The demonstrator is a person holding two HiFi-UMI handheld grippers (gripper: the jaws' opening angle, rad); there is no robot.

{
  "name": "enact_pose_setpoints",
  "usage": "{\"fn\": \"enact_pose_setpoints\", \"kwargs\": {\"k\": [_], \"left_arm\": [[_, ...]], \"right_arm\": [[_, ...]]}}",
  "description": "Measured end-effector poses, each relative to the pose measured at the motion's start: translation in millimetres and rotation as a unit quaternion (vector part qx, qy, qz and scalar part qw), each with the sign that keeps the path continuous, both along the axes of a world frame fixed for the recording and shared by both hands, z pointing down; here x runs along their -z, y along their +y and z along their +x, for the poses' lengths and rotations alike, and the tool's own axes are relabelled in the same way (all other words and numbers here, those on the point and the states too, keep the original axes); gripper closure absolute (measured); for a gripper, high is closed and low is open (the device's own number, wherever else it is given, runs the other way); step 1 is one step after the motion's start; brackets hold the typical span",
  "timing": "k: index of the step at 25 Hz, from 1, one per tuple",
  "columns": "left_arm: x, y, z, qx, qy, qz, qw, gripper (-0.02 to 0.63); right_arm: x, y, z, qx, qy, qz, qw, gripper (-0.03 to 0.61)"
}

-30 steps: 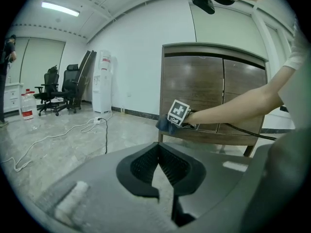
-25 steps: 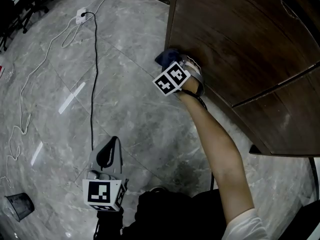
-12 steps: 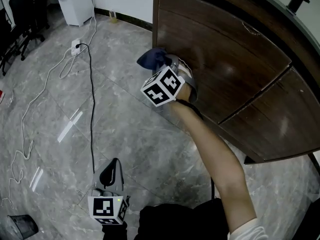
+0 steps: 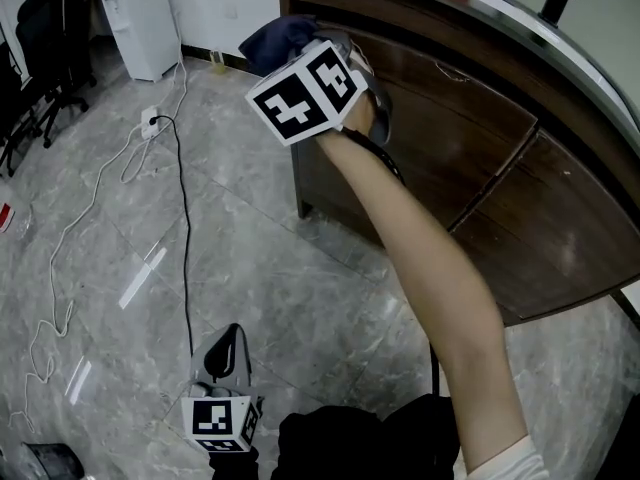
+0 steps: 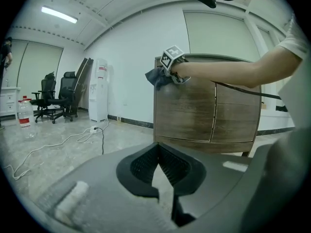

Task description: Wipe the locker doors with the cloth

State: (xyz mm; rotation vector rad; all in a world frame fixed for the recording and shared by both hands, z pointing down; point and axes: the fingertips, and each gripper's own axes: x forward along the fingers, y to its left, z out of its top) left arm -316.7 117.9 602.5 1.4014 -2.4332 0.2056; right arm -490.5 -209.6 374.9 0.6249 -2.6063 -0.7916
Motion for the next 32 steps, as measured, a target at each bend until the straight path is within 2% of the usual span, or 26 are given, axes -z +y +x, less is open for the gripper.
{"fn": "enact_pose_setpoints", "kwargs": {"k": [3, 6, 10, 12, 16, 19, 21, 26, 32], "left_arm": [[2.5, -2.1, 0.4, -0.004, -0.005, -0.001, 1.0, 0.611], [6.0, -6.2, -0.2, -0.005, -0.016, -0.001, 0.9999, 0.611], [19.7, -24.8, 7.4, -0.018, -0.062, -0.008, 0.9979, 0.611], [26.3, -38.9, 14.9, -0.027, -0.056, 0.003, 0.998, 0.611], [45.7, -58.8, 31.3, -0.039, -0.061, -0.007, 0.9974, 0.611], [99.1, -75.8, 56.1, -0.05, -0.051, -0.009, 0.9974, 0.611], [143.1, -88.4, 72.9, -0.057, -0.044, -0.011, 0.9974, 0.611], [250.7, -113.9, 113.5, -0.095, -0.042, -0.023, 0.9943, 0.611], [382.2, -144.1, 150.2, -0.129, -0.036, -0.028, 0.9906, 0.611]], "right_arm": [[15.6, 1.0, 6.2, 0.008, -0.02, -0.005, 1.0, 0.498], [13.8, 16.6, 25.8, 0.041, -0.042, -0.03, 0.998, 0.497], [2.1, 46.7, 73.9, 0.093, -0.062, -0.057, 0.992, 0.497], [-2.6, 55.7, 101.7, 0.11, -0.067, -0.062, 0.99, 0.497], [-7.1, 66.9, 153.6, 0.123, -0.067, -0.075, 0.987, 0.497], [7.7, 77.0, 193.0, 0.129, -0.055, -0.102, 0.985, 0.497], [22.0, 77.4, 224.0, 0.127, -0.051, -0.144, 0.98, 0.497], [67.9, 64.8, 312.6, 0.083, -0.048, -0.25, 0.963, 0.497], [159.2, 65.8, 394.6, 0.043, -0.056, -0.289, 0.955, 0.497]]}}
